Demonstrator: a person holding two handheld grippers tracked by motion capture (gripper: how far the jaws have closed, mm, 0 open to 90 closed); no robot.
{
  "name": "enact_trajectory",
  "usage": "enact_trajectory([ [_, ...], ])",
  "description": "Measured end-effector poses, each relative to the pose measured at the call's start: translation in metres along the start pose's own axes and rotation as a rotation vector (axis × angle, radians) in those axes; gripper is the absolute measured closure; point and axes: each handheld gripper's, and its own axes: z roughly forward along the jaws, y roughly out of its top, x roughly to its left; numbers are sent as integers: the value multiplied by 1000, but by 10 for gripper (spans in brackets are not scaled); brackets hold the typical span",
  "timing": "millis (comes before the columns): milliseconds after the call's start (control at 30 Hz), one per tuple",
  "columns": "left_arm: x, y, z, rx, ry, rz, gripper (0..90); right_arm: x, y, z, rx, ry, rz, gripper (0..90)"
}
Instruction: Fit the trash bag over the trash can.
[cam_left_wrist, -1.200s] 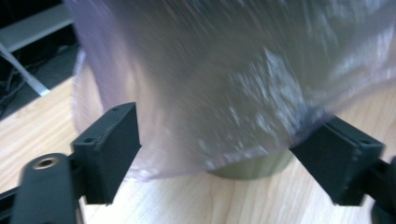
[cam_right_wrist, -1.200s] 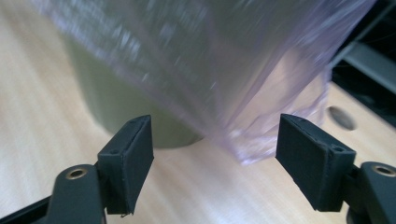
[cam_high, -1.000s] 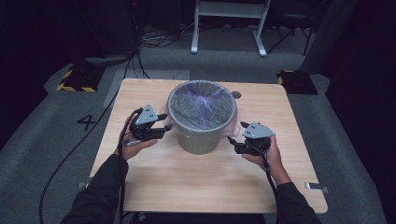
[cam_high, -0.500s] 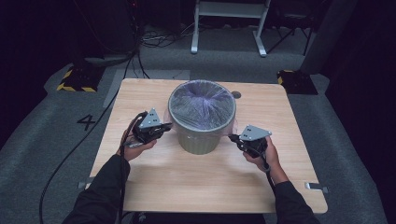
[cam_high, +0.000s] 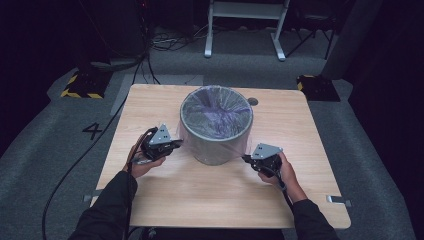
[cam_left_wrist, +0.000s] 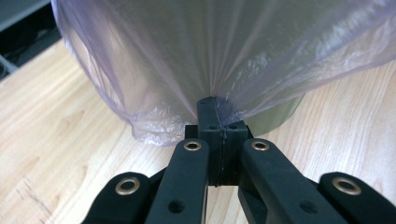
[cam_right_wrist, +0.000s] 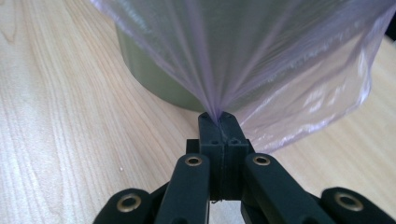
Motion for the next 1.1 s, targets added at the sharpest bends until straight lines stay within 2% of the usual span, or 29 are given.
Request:
enact_trajectory([
  [133, 3, -5, 7, 19, -8, -24, 900, -9, -4, 9, 26, 9, 57, 900],
  [300, 4, -13, 16, 55, -14, -38, 900, -15, -10, 20, 70, 9, 105, 900],
  [467, 7, -19, 24, 68, -15, -68, 900, -23, -16, 23, 80, 7, 179, 900],
  [567, 6, -21, 26, 87, -10, -65, 900, -27, -21, 25, 90, -4, 209, 900],
  [667, 5, -24, 30, 98, 3, -61, 899, -30, -24, 26, 100, -28, 223, 900],
  [867, 5, -28, 34, 103, -2, -77, 899, -34, -27, 27, 83, -26, 260, 900],
  [1033, 5, -29, 33, 99, 13, -86, 897, -35, -29, 26, 74, -30, 271, 900],
  [1100, 5, -30, 32, 88, 16, -91, 860, -36, -30, 26, 72, -27, 274, 900],
])
